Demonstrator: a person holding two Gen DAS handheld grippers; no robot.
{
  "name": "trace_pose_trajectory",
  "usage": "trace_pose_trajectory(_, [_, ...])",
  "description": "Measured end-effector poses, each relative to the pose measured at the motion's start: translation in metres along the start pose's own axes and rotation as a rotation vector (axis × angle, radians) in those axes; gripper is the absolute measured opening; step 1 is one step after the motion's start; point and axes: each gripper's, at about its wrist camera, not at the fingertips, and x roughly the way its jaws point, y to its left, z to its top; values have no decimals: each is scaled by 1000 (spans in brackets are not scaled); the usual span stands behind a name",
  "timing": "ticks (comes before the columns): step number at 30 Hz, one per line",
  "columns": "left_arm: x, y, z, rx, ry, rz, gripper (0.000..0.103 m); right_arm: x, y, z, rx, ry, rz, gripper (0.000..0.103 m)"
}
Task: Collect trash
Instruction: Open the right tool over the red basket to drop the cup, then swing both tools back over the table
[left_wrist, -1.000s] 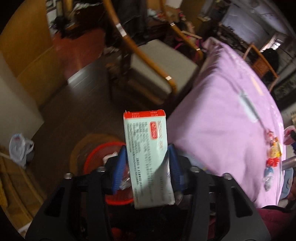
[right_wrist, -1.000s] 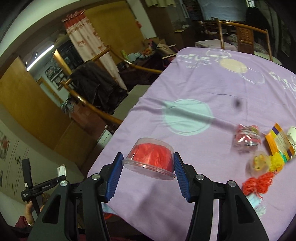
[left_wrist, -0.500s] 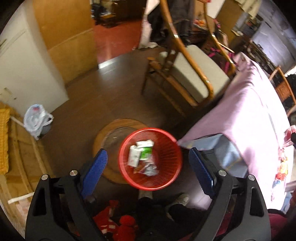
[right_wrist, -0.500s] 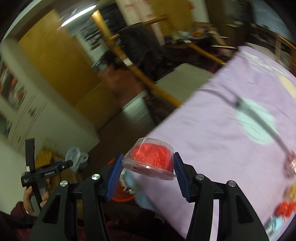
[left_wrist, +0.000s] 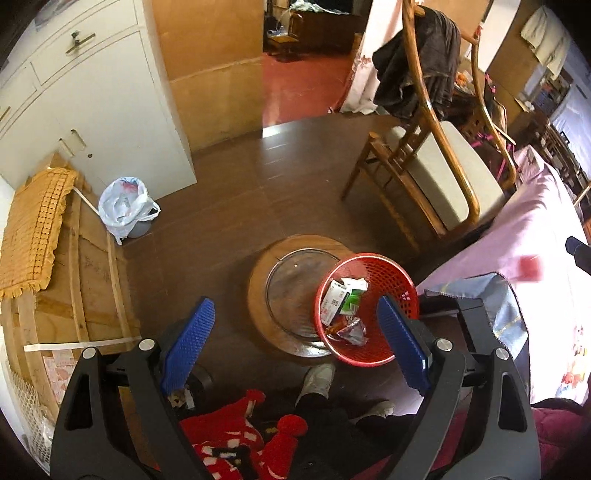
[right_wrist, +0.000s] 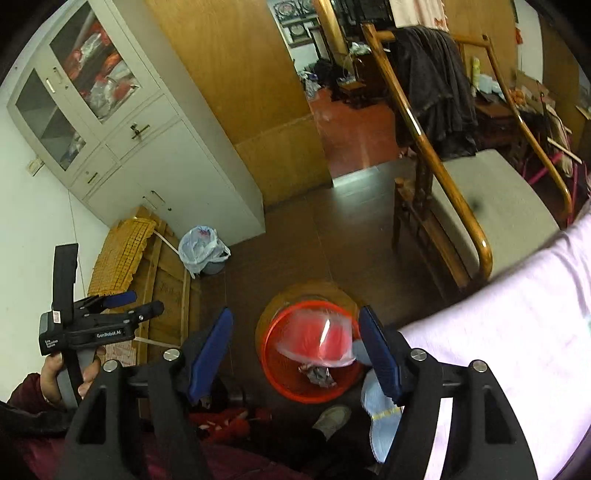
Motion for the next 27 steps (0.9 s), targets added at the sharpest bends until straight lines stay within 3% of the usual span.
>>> trace_pose_trajectory(5, [6, -17, 10, 36, -4, -22, 90, -7, -19, 2, 44, -21, -36, 70])
trace_pose_trajectory(12, [22, -73, 29, 183, 1, -94, 90, -34, -66, -24, 203, -90, -128, 70])
trace_pose_trajectory(27, [35, -227, 36, 552, -7, -277, 90, -133, -134, -127, 533, -284, -360, 72])
